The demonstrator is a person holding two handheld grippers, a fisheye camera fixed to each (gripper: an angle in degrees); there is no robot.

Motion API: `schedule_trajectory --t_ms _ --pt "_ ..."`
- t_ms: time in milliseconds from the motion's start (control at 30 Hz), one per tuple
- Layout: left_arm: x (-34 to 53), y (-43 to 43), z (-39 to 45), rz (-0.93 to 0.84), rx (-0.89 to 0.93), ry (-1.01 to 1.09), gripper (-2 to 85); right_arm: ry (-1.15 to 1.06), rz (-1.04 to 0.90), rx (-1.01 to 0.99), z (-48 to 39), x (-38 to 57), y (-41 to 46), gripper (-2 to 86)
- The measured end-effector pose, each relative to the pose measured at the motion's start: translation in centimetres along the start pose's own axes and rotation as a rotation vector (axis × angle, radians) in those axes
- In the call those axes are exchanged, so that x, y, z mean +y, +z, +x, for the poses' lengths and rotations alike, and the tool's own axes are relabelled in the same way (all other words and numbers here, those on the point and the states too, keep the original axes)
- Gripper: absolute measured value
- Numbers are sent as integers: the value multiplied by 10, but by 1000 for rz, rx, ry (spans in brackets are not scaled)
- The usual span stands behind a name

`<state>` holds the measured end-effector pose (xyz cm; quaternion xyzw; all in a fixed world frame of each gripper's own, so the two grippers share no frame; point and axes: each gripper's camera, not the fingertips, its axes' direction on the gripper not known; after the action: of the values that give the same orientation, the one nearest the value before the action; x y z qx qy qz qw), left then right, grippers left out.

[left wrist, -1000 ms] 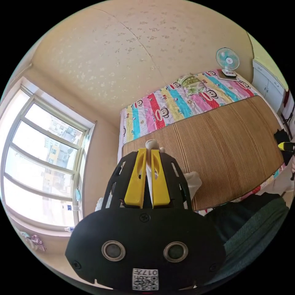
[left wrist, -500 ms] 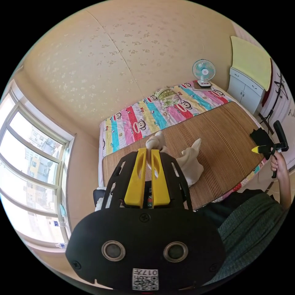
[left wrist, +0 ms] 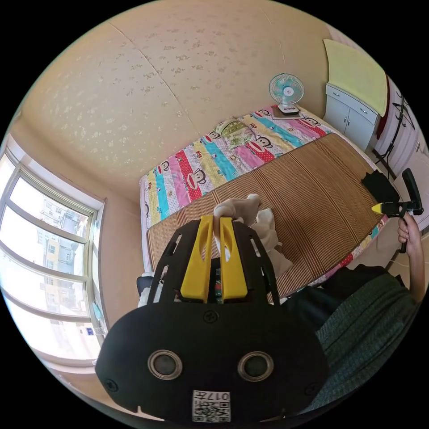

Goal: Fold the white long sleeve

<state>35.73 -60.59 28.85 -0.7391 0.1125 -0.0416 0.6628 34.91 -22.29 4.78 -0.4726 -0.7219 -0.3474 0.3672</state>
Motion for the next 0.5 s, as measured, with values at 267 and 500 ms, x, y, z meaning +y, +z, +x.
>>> schedule_trajectory --t_ms 267,500 --pt "21 11 7 -14 13 16 6 3 2 -29 10 42 24 3" --pt "40 22 8 5 89 48 6 -18 -3 -41 12 94 48 8"
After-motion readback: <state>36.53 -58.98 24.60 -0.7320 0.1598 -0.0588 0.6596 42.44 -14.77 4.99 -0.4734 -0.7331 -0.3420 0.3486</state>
